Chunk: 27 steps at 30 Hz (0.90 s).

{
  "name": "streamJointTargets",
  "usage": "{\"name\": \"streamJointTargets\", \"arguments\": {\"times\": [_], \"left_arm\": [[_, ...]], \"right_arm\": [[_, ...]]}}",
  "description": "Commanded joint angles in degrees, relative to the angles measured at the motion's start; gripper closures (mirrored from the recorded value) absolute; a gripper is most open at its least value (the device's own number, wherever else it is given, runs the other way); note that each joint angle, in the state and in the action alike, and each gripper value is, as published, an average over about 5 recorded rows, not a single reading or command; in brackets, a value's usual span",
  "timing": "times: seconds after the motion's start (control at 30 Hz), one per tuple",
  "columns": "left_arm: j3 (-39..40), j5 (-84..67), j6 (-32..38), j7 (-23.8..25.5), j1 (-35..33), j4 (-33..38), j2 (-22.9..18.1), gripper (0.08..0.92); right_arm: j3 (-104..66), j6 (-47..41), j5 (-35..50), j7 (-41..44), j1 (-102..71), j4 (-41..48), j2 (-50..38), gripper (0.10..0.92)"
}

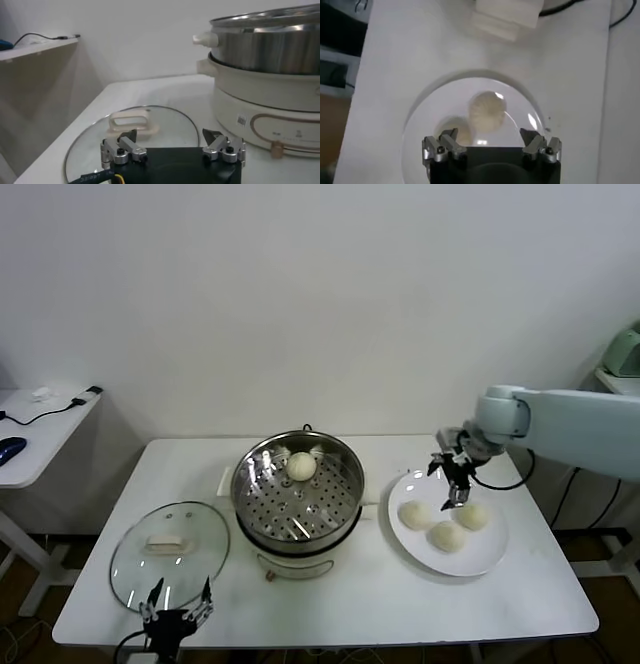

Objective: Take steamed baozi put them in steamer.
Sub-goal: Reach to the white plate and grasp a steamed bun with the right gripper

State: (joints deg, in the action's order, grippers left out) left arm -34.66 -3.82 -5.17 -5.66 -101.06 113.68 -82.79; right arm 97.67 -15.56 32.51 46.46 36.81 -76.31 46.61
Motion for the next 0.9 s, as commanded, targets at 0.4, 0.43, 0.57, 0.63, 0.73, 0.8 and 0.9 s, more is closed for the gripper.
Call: {"name": "streamJointTargets", "arguments": {"times": [0.4, 0.43, 0.57, 0.63, 0.73, 0.8, 0.9], "left_arm": [[-0.4, -0.1, -0.2, 0.1, -0.2, -0.1, -0.1, 0.177], [-0.4, -0.1, -0.2, 0.1, -0.2, -0.2, -0.1, 0.177], [-0.5, -0.2, -0.1, 0.1, -0.1, -0.4, -0.1, 0.177], [-0.5, -0.3, -0.1, 0.1, -0.1, -0.4, -0.1, 0.177], [-0.5, -0.3, -0.2, 0.1, 0.0, -0.4, -0.1, 0.177], [-0.5, -0.3, -0.2, 0.0, 0.0, -0.4, -0.1, 0.177], [-0.5, -0.2, -0.2, 0.0, -0.1, -0.4, 0.0, 0.177]], "right_arm": [[-14.1, -6.0, -1.9, -2.0, -19.1, 12.1, 5.4, 0.203], [-14.1, -5.9, -2.1, -1.9, -19.3, 12.5, 5.7, 0.203], [-14.5, -5.6, -3.0, -1.8, -19.9, 14.7, 6.6, 0.214], [-14.8, -5.4, -3.4, -1.6, -20.1, 15.8, 7.0, 0.235], [-14.8, -4.9, -3.6, -1.0, -20.0, 16.8, 7.5, 0.283], [-14.6, -4.7, -3.7, -0.3, -19.6, 16.8, 7.5, 0.324], [-14.4, -4.5, -3.6, 0.2, -18.9, 16.5, 7.4, 0.390]]}}
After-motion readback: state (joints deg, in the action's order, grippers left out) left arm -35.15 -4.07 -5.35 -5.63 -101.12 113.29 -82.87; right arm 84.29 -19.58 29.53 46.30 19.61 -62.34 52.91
